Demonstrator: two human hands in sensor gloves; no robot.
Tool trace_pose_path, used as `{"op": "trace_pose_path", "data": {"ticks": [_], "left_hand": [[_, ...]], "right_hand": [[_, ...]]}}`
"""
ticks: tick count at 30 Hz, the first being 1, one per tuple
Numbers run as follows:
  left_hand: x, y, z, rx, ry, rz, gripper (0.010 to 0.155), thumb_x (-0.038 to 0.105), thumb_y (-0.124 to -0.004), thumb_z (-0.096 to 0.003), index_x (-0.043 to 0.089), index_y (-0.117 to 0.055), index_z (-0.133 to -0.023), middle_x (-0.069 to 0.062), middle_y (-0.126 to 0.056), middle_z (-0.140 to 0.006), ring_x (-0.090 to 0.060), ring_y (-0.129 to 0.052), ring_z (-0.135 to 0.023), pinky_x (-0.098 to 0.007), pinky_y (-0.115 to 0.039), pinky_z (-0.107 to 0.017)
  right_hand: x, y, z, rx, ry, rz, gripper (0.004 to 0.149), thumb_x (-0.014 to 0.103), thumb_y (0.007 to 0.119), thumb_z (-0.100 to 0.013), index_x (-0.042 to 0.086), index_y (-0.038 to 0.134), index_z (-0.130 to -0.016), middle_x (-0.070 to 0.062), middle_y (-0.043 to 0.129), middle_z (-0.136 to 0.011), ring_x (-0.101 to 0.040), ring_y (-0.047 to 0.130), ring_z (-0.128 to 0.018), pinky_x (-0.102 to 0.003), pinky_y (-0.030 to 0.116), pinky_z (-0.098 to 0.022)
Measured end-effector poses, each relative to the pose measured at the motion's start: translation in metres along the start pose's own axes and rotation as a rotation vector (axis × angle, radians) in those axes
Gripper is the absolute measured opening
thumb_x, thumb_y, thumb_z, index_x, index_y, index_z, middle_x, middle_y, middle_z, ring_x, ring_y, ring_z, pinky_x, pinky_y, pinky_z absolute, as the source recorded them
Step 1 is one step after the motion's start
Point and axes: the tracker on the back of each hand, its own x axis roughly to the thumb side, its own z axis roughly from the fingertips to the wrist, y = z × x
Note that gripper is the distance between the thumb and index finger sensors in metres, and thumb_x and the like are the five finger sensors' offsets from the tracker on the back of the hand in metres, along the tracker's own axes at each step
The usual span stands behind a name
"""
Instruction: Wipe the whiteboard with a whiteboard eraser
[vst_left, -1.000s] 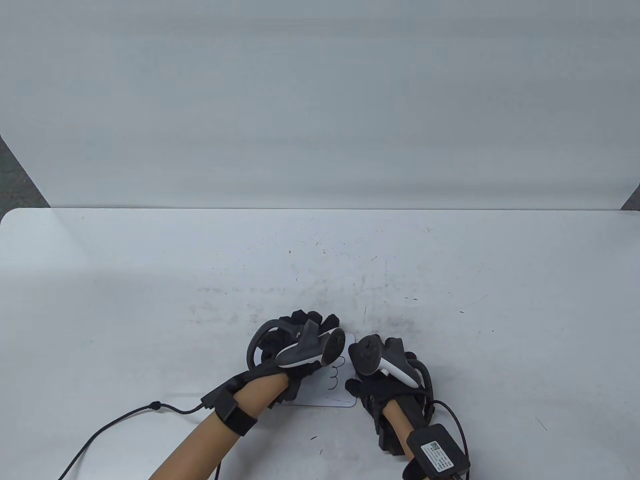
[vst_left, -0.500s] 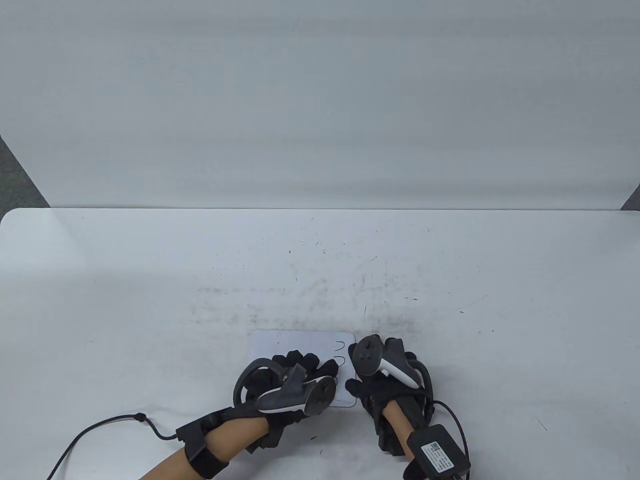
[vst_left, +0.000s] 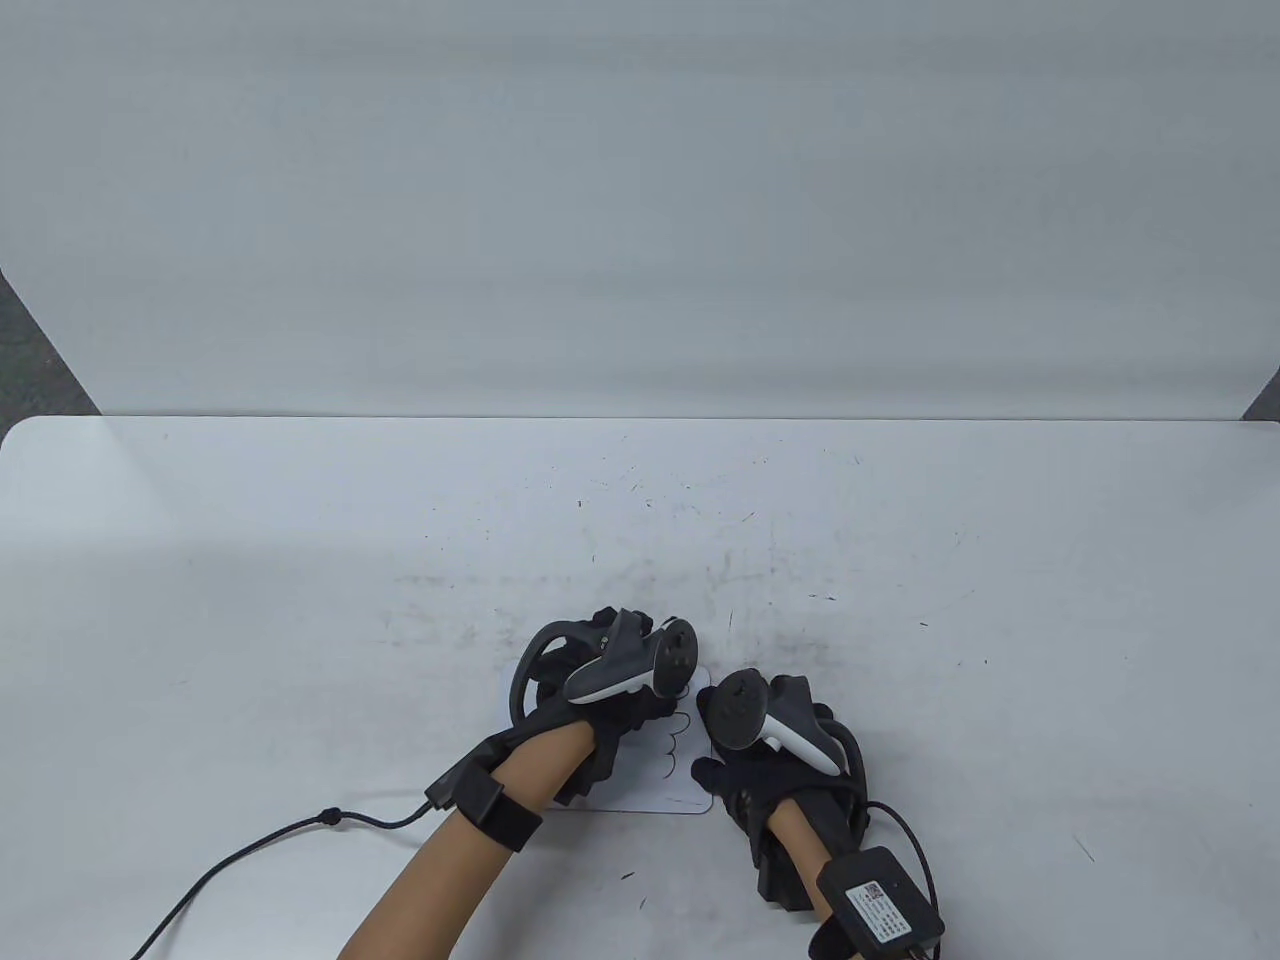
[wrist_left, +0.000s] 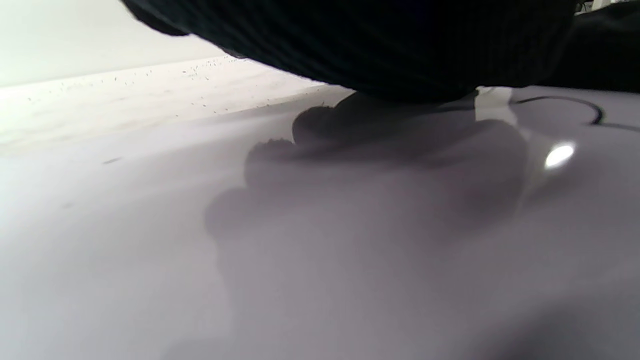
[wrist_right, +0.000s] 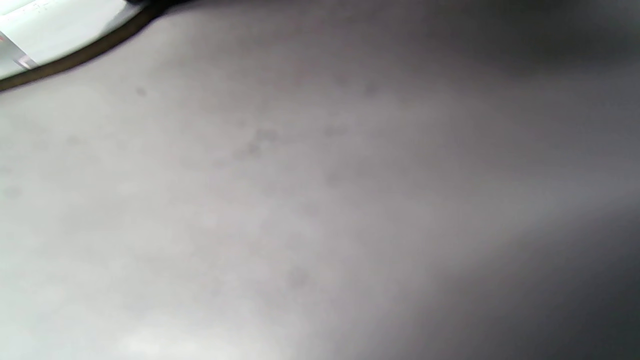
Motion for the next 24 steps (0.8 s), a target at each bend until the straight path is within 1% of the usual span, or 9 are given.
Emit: {"op": "trace_pose_path", "data": {"ticks": [2, 4, 6, 11, 14, 16, 19, 21, 24], "left_hand": [[-0.003, -0.001, 0.006, -0.026, -0.048, 0.012, 0.079, 0.057, -0.079, -0.0403, 0.042, -0.047, -0.112, -0.007, -0.057, -0.111, -0.035, -0.066, -0.084, -0.052, -0.062, -0.059], [-0.002, -0.005, 0.019, -0.01, -0.057, 0.018, 0.079, 0.056, -0.08, -0.04, 0.042, -0.049, -0.112, -0.008, -0.057, -0.111, -0.036, -0.066, -0.084, -0.053, -0.061, -0.059], [0.001, -0.009, 0.038, 0.006, -0.102, -0.037, 0.079, 0.057, -0.079, -0.0402, 0.042, -0.048, -0.112, -0.007, -0.058, -0.11, -0.036, -0.067, -0.083, -0.052, -0.063, -0.059], [0.004, -0.02, 0.081, -0.015, -0.171, 0.015, 0.08, 0.057, -0.08, -0.0399, 0.041, -0.048, -0.112, -0.008, -0.058, -0.111, -0.037, -0.066, -0.083, -0.053, -0.062, -0.058], [0.008, -0.022, 0.098, -0.006, -0.168, -0.017, 0.081, 0.058, -0.079, -0.0402, 0.04, -0.048, -0.113, -0.009, -0.058, -0.111, -0.037, -0.067, -0.083, -0.052, -0.063, -0.058], [0.008, -0.024, 0.099, 0.014, -0.151, 0.006, 0.081, 0.057, -0.08, -0.0396, 0.039, -0.05, -0.112, -0.009, -0.059, -0.11, -0.037, -0.068, -0.082, -0.053, -0.063, -0.057], [0.002, -0.022, 0.087, -0.016, -0.13, 0.054, 0.08, 0.057, -0.08, -0.0396, 0.04, -0.051, -0.112, -0.009, -0.061, -0.109, -0.037, -0.068, -0.082, -0.053, -0.063, -0.058], [-0.003, -0.02, 0.074, -0.006, -0.102, 0.05, 0.08, 0.057, -0.08, -0.0398, 0.041, -0.051, -0.112, -0.008, -0.06, -0.11, -0.037, -0.068, -0.083, -0.053, -0.062, -0.058], [-0.011, -0.014, 0.046, -0.026, -0.048, 0.077, 0.079, 0.057, -0.08, -0.04, 0.043, -0.051, -0.112, -0.007, -0.06, -0.111, -0.036, -0.068, -0.083, -0.053, -0.062, -0.059]], "right_hand": [[0.0, 0.0, 0.0, 0.0, -0.001, 0.005, 0.07, 0.049, 0.055, -0.039, 0.032, 0.015, -0.094, -0.007, -0.001, -0.106, -0.047, -0.003, -0.092, -0.073, 0.008, -0.059], [0.0, 0.0, 0.0, 0.004, 0.001, 0.002, 0.07, 0.049, 0.055, -0.039, 0.032, 0.015, -0.094, -0.007, -0.001, -0.106, -0.047, -0.003, -0.092, -0.073, 0.008, -0.059], [-0.001, 0.0, 0.0, 0.002, 0.0, 0.003, 0.07, 0.049, 0.055, -0.039, 0.032, 0.015, -0.094, -0.007, -0.001, -0.106, -0.047, -0.003, -0.092, -0.073, 0.008, -0.059], [-0.001, 0.0, 0.0, 0.0, -0.001, 0.004, 0.07, 0.049, 0.055, -0.039, 0.032, 0.015, -0.094, -0.007, -0.001, -0.106, -0.047, -0.003, -0.092, -0.073, 0.008, -0.059], [-0.001, 0.0, 0.0, 0.0, -0.001, 0.005, 0.07, 0.049, 0.055, -0.039, 0.033, 0.015, -0.094, -0.007, -0.001, -0.106, -0.047, -0.003, -0.092, -0.073, 0.008, -0.059], [-0.001, 0.0, 0.0, 0.0, -0.002, 0.004, 0.07, 0.049, 0.055, -0.039, 0.033, 0.015, -0.094, -0.007, -0.001, -0.106, -0.047, -0.004, -0.092, -0.073, 0.008, -0.059], [-0.001, 0.0, 0.0, 0.0, -0.002, 0.004, 0.07, 0.049, 0.055, -0.039, 0.033, 0.015, -0.094, -0.007, -0.001, -0.106, -0.047, -0.003, -0.092, -0.073, 0.008, -0.059], [-0.001, 0.0, 0.0, 0.0, -0.003, 0.002, 0.07, 0.049, 0.055, -0.039, 0.033, 0.015, -0.094, -0.007, -0.001, -0.106, -0.047, -0.003, -0.092, -0.073, 0.008, -0.059], [-0.001, 0.0, 0.0, 0.002, -0.004, -0.004, 0.07, 0.049, 0.055, -0.039, 0.033, 0.015, -0.094, -0.007, -0.001, -0.106, -0.047, -0.004, -0.092, -0.073, 0.007, -0.059]]}}
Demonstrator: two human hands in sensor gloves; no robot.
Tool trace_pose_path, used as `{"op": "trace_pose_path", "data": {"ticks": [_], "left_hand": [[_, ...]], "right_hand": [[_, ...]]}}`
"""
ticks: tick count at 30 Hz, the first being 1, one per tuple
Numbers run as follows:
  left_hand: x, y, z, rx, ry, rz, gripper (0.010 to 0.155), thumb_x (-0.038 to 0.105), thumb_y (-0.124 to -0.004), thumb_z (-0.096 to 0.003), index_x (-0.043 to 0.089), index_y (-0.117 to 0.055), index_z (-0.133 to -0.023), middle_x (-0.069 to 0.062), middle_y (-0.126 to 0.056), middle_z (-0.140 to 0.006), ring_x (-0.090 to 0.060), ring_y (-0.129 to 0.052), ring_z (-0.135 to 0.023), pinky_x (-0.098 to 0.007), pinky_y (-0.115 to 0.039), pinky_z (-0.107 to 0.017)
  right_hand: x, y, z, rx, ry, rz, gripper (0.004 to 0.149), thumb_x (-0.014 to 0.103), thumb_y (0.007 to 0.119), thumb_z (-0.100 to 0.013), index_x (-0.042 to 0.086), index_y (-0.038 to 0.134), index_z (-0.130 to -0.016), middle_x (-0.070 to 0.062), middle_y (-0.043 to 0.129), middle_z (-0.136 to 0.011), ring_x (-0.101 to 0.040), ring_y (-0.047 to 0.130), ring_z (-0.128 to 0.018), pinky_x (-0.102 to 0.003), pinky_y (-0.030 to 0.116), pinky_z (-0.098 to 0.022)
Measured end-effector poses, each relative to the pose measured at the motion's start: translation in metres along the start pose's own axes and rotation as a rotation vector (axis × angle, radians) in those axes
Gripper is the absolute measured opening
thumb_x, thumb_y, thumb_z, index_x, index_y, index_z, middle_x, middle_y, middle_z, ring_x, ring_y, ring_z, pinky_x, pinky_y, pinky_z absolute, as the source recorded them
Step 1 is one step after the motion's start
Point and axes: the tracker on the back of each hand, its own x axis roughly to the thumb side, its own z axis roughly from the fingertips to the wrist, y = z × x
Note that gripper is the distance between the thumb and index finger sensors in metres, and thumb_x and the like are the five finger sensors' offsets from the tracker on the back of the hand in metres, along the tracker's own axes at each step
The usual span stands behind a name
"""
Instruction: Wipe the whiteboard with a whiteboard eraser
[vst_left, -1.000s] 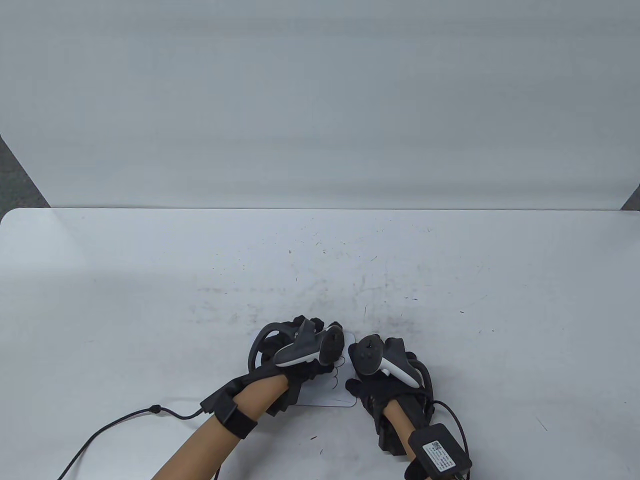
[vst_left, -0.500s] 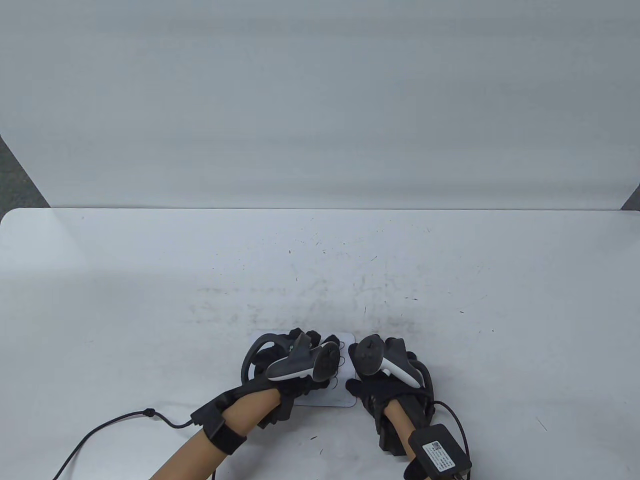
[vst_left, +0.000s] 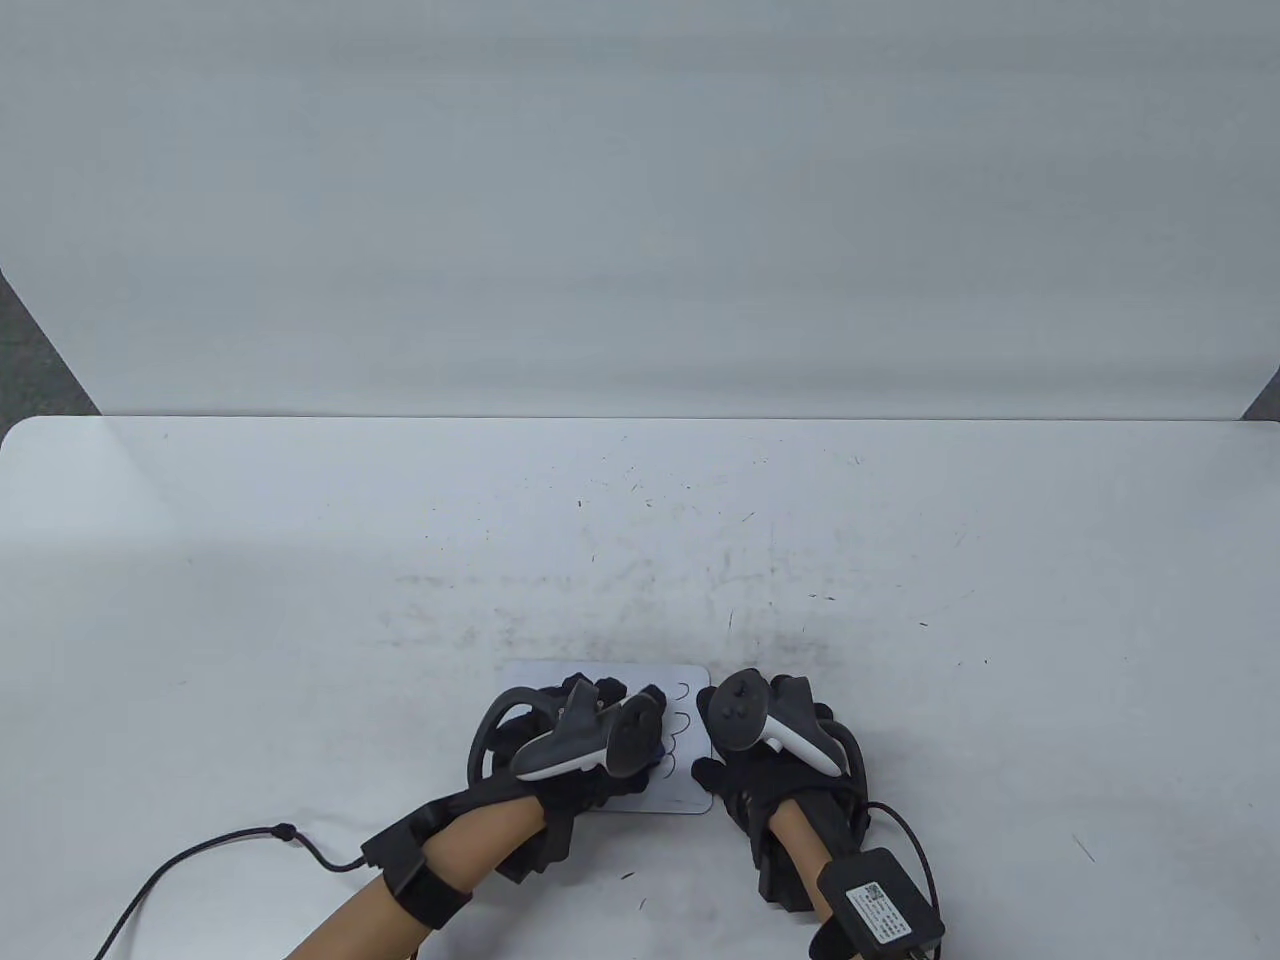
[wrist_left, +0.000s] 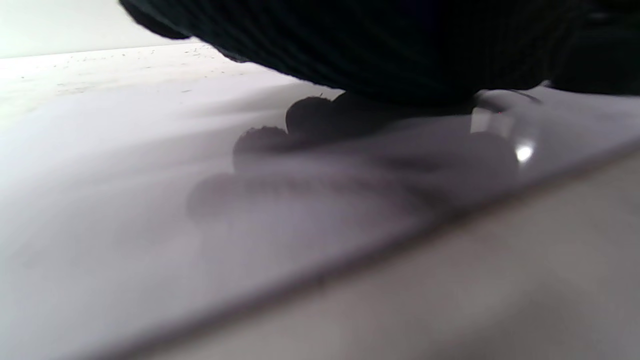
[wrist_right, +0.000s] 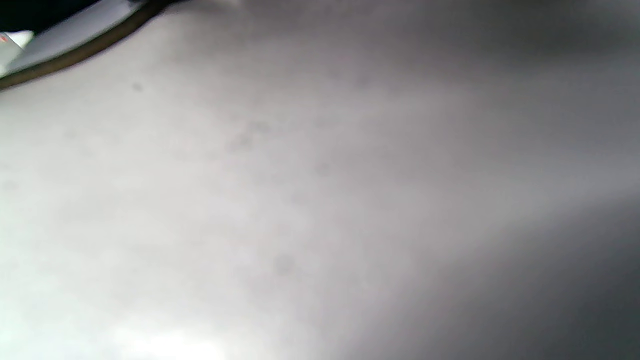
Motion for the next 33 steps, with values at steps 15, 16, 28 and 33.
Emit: {"op": "trace_pose_path", "data": {"ticks": [15, 16, 28, 33], "left_hand": [[0.015, 0.013, -0.043, -0.001, -0.048, -0.031, 0.079, 0.055, -0.081, -0.0401, 0.043, -0.048, -0.111, -0.006, -0.056, -0.112, -0.036, -0.064, -0.085, -0.053, -0.059, -0.061], [0.016, 0.012, -0.037, 0.004, -0.059, -0.05, 0.079, 0.055, -0.081, -0.0404, 0.043, -0.048, -0.112, -0.006, -0.056, -0.112, -0.036, -0.064, -0.085, -0.053, -0.06, -0.061], [0.019, -0.007, 0.034, 0.016, -0.184, -0.102, 0.08, 0.057, -0.08, -0.0396, 0.042, -0.049, -0.112, -0.007, -0.058, -0.111, -0.036, -0.067, -0.084, -0.053, -0.062, -0.059], [0.007, 0.0, -0.001, -0.039, -0.106, 0.04, 0.079, 0.055, -0.082, -0.0398, 0.043, -0.05, -0.111, -0.006, -0.058, -0.111, -0.036, -0.066, -0.084, -0.054, -0.06, -0.06]], "right_hand": [[-0.001, 0.0, -0.001, 0.018, -0.001, -0.021, 0.069, 0.048, 0.056, -0.039, 0.034, 0.015, -0.093, -0.006, -0.003, -0.105, -0.046, -0.006, -0.091, -0.072, 0.005, -0.058], [-0.002, 0.0, -0.001, 0.018, -0.001, -0.02, 0.069, 0.048, 0.055, -0.04, 0.034, 0.015, -0.093, -0.006, -0.003, -0.106, -0.045, -0.006, -0.091, -0.072, 0.005, -0.058], [-0.002, -0.001, -0.001, 0.006, -0.003, -0.016, 0.069, 0.048, 0.055, -0.039, 0.034, 0.015, -0.093, -0.006, -0.002, -0.106, -0.046, -0.005, -0.091, -0.072, 0.006, -0.058], [-0.002, -0.001, -0.001, 0.002, -0.004, -0.014, 0.069, 0.048, 0.055, -0.039, 0.034, 0.016, -0.094, -0.006, -0.002, -0.106, -0.046, -0.005, -0.091, -0.072, 0.006, -0.058]]}}
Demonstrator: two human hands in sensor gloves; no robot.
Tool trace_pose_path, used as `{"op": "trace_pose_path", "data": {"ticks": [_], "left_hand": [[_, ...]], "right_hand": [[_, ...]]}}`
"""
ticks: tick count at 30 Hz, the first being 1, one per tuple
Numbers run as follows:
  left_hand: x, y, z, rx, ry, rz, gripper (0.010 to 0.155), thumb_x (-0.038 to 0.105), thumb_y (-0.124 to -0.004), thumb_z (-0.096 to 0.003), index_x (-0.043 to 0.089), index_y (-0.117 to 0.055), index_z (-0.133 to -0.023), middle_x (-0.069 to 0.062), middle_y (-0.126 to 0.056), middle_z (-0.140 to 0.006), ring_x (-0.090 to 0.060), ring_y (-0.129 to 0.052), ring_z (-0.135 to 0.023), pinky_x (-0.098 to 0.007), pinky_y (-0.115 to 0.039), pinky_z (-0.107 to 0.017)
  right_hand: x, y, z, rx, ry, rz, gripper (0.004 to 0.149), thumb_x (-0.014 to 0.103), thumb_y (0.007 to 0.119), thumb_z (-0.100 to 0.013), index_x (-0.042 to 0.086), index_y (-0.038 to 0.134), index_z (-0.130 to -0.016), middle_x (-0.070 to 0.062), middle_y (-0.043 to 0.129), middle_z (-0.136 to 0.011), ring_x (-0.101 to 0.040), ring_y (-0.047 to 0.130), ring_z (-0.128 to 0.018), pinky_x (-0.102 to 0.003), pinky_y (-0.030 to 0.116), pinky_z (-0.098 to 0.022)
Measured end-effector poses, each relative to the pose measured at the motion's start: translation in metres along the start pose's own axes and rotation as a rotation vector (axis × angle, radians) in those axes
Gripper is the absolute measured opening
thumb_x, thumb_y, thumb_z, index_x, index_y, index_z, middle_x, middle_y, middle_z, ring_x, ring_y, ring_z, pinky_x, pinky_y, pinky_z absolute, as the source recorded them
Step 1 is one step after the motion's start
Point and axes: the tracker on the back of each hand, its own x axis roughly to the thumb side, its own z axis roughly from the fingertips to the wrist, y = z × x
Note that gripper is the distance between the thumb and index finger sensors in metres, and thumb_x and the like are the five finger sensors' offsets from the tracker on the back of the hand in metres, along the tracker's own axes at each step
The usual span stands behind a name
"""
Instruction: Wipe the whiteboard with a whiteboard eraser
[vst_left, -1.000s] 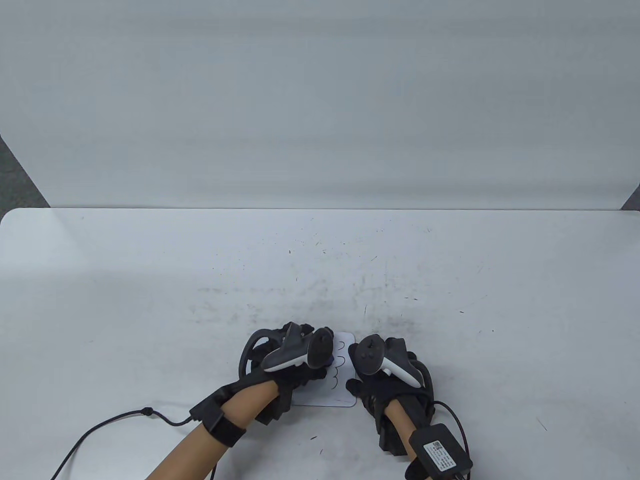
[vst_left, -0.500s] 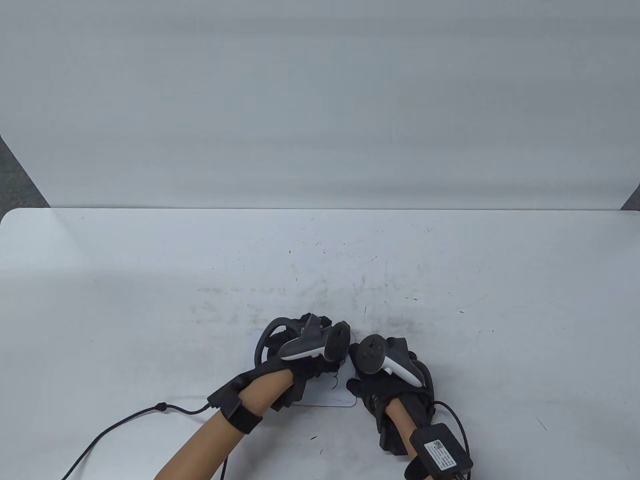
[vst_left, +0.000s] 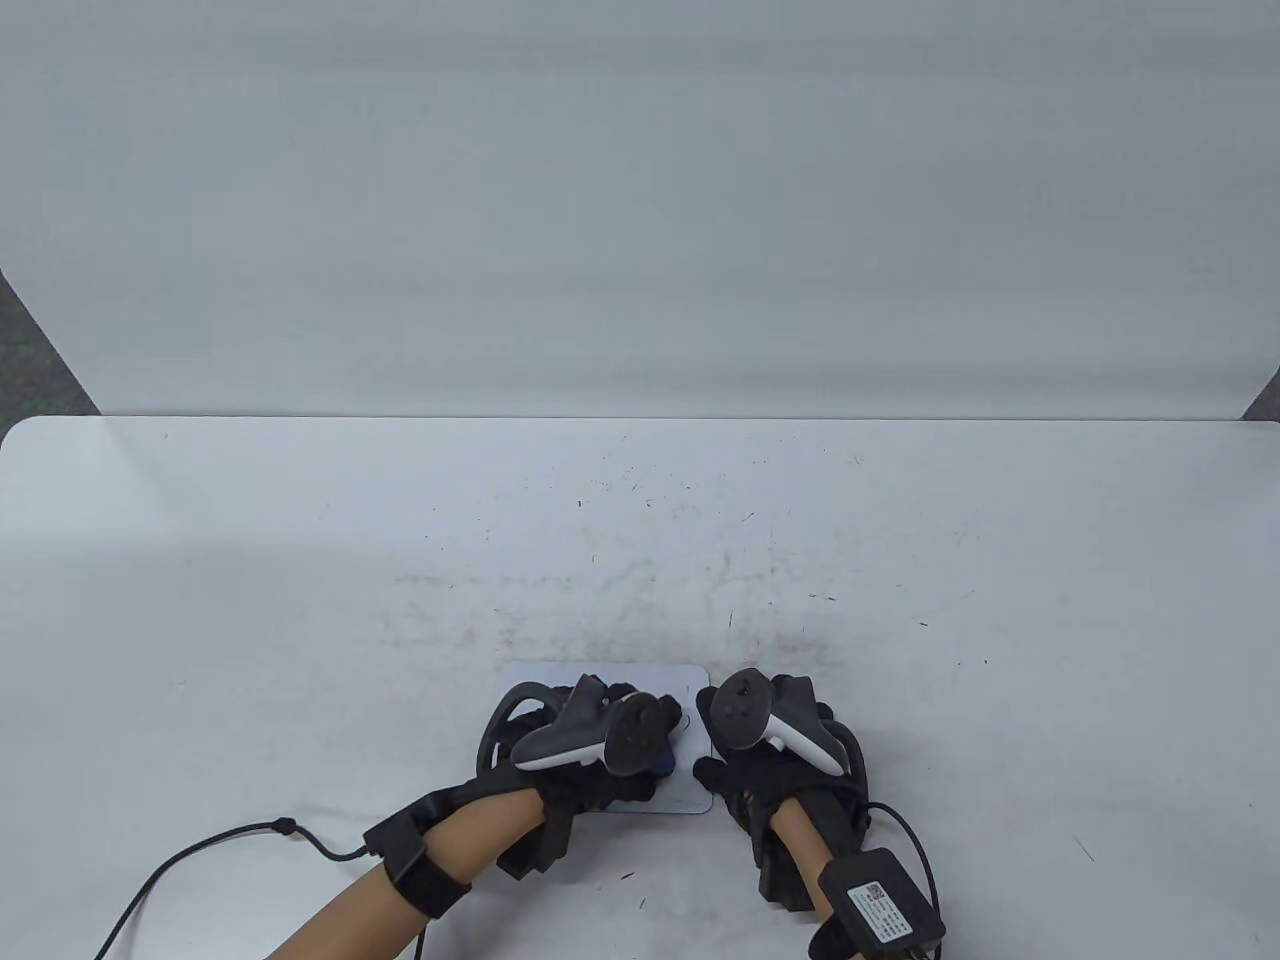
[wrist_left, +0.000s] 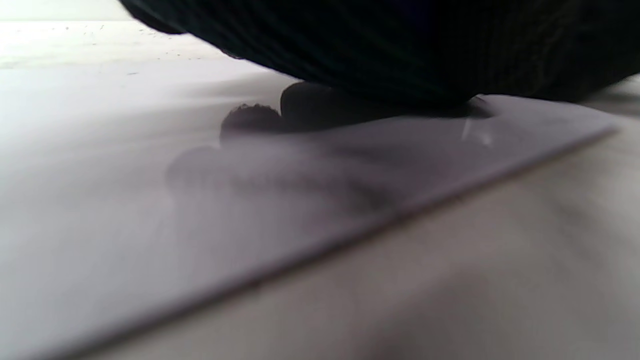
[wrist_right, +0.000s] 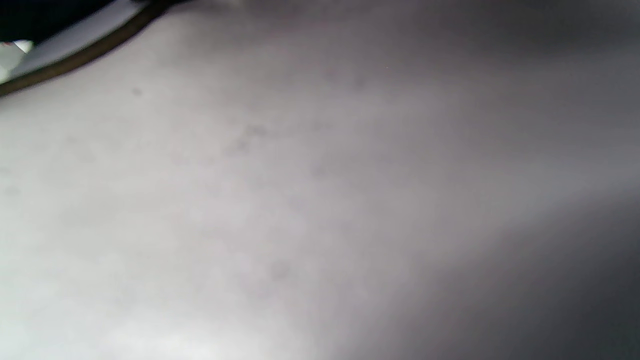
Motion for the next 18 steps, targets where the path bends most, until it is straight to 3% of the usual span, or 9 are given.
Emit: {"op": "trace_pose_path", "data": {"ticks": [4, 9, 13, 18], "left_hand": [[-0.004, 0.012, -0.037, -0.024, 0.063, 0.03, 0.079, 0.054, -0.082, -0.04, 0.044, -0.049, -0.112, -0.006, -0.057, -0.112, -0.036, -0.064, -0.085, -0.054, -0.059, -0.061], [-0.002, 0.02, -0.064, -0.014, 0.101, 0.036, 0.079, 0.054, -0.082, -0.0397, 0.043, -0.05, -0.111, -0.006, -0.056, -0.111, -0.036, -0.064, -0.085, -0.054, -0.058, -0.061], [0.006, 0.017, -0.056, 0.051, 0.095, -0.081, 0.08, 0.055, -0.08, -0.0402, 0.043, -0.046, -0.112, -0.006, -0.055, -0.112, -0.036, -0.064, -0.085, -0.053, -0.059, -0.061], [0.011, 0.012, -0.034, 0.048, 0.046, -0.112, 0.08, 0.055, -0.081, -0.0404, 0.042, -0.047, -0.112, -0.008, -0.056, -0.111, -0.037, -0.065, -0.084, -0.054, -0.06, -0.06]], "right_hand": [[-0.002, 0.001, -0.001, 0.024, -0.001, -0.037, 0.069, 0.047, 0.055, -0.04, 0.034, 0.014, -0.093, -0.005, -0.004, -0.105, -0.044, -0.008, -0.091, -0.071, 0.003, -0.057], [-0.003, 0.001, -0.001, 0.028, -0.004, -0.048, 0.069, 0.047, 0.055, -0.04, 0.035, 0.014, -0.093, -0.004, -0.006, -0.105, -0.043, -0.01, -0.09, -0.07, 0.001, -0.057], [-0.003, 0.001, 0.0, 0.027, -0.003, -0.047, 0.069, 0.047, 0.055, -0.04, 0.035, 0.014, -0.093, -0.003, -0.005, -0.105, -0.042, -0.01, -0.09, -0.069, 0.001, -0.057], [-0.003, 0.001, 0.0, 0.021, -0.001, -0.037, 0.068, 0.048, 0.055, -0.04, 0.035, 0.014, -0.093, -0.003, -0.005, -0.105, -0.043, -0.009, -0.09, -0.069, 0.002, -0.057]]}}
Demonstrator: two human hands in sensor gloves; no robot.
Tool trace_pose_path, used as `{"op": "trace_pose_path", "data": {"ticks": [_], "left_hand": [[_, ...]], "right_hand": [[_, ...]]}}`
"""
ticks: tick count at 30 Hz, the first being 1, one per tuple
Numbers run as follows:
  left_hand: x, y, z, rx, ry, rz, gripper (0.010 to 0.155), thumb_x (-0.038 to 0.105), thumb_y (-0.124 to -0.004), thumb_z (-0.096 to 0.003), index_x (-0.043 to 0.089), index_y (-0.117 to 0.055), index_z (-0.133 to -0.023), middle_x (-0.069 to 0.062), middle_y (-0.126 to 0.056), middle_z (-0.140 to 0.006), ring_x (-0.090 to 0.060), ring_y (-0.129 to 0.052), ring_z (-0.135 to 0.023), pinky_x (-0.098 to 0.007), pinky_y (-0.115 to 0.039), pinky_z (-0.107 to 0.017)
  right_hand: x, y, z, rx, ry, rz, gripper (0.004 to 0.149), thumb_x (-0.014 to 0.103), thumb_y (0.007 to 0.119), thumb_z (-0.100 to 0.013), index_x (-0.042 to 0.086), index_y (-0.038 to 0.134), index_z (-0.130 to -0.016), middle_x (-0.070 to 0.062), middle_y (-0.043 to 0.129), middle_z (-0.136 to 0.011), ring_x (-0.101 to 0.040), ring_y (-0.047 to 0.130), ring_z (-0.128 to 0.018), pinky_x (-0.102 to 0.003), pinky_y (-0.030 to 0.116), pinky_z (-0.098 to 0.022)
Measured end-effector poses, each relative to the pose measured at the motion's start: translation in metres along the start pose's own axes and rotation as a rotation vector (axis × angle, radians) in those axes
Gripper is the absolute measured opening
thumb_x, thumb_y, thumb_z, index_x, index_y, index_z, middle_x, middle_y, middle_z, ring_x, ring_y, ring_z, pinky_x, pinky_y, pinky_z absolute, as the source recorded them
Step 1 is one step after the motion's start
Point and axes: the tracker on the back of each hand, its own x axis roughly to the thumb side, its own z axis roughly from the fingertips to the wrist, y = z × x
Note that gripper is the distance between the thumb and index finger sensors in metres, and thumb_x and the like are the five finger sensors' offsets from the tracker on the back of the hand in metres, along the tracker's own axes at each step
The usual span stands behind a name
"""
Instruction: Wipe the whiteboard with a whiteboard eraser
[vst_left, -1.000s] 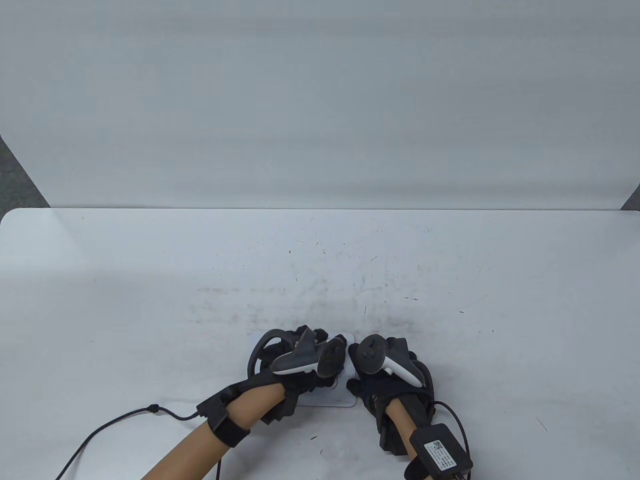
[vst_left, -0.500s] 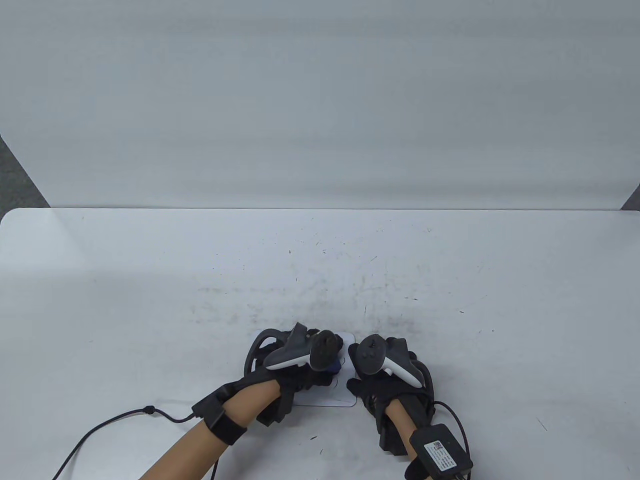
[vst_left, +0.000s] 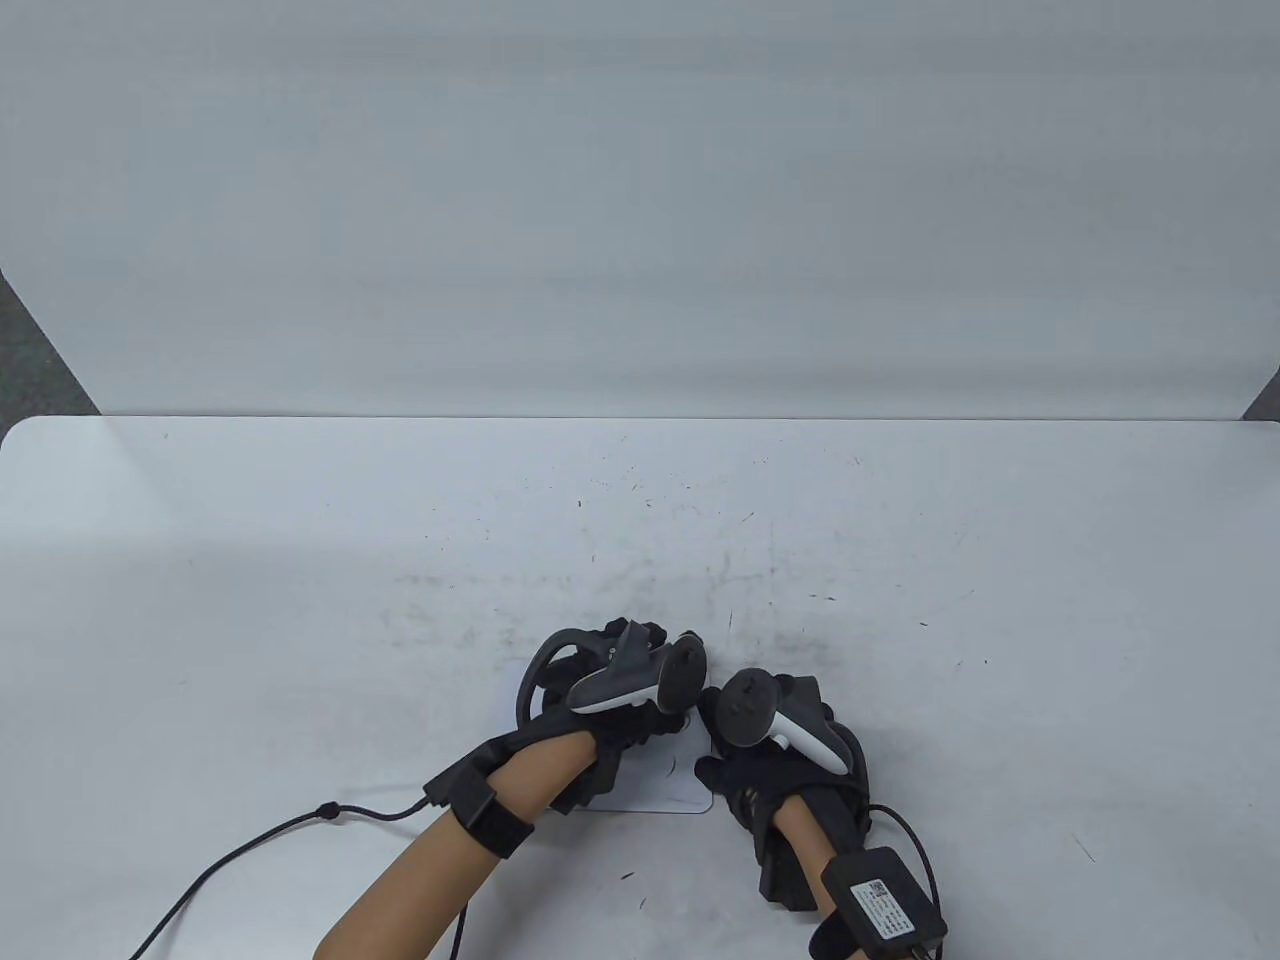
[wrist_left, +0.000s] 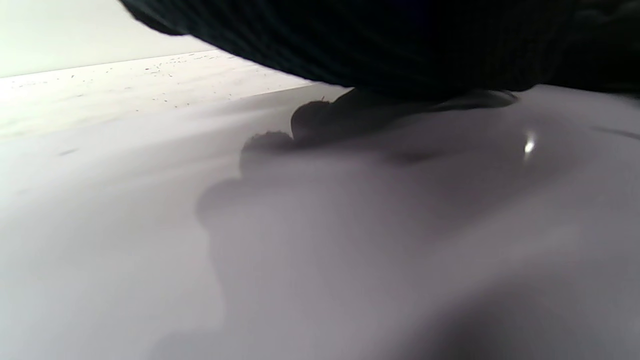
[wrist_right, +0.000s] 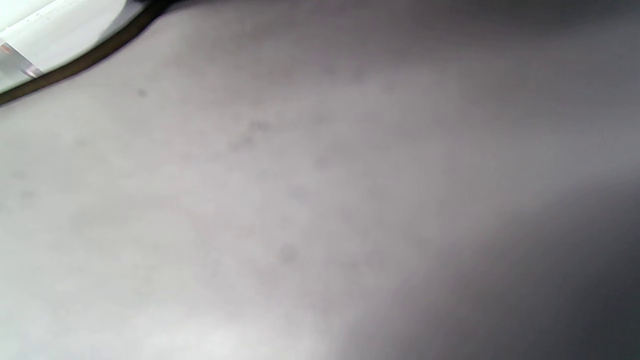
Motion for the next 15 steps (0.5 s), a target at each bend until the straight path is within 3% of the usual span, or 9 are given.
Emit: {"op": "trace_pose_path", "data": {"ticks": [10, 15], "left_hand": [[0.016, -0.015, 0.062, -0.044, -0.119, 0.047, 0.081, 0.055, -0.081, -0.0399, 0.041, -0.047, -0.112, -0.008, -0.056, -0.111, -0.037, -0.065, -0.084, -0.054, -0.061, -0.059], [0.008, -0.018, 0.068, -0.049, -0.129, 0.046, 0.081, 0.056, -0.081, -0.0395, 0.042, -0.047, -0.112, -0.007, -0.056, -0.111, -0.036, -0.065, -0.084, -0.053, -0.061, -0.06]], "right_hand": [[0.0, 0.0, 0.0, -0.004, 0.001, 0.002, 0.068, 0.048, 0.055, -0.04, 0.035, 0.014, -0.093, -0.003, -0.005, -0.105, -0.043, -0.009, -0.091, -0.07, 0.002, -0.057], [0.0, 0.0, 0.0, -0.004, -0.001, 0.002, 0.068, 0.047, 0.055, -0.04, 0.035, 0.014, -0.093, -0.004, -0.005, -0.105, -0.043, -0.009, -0.09, -0.07, 0.002, -0.057]]}}
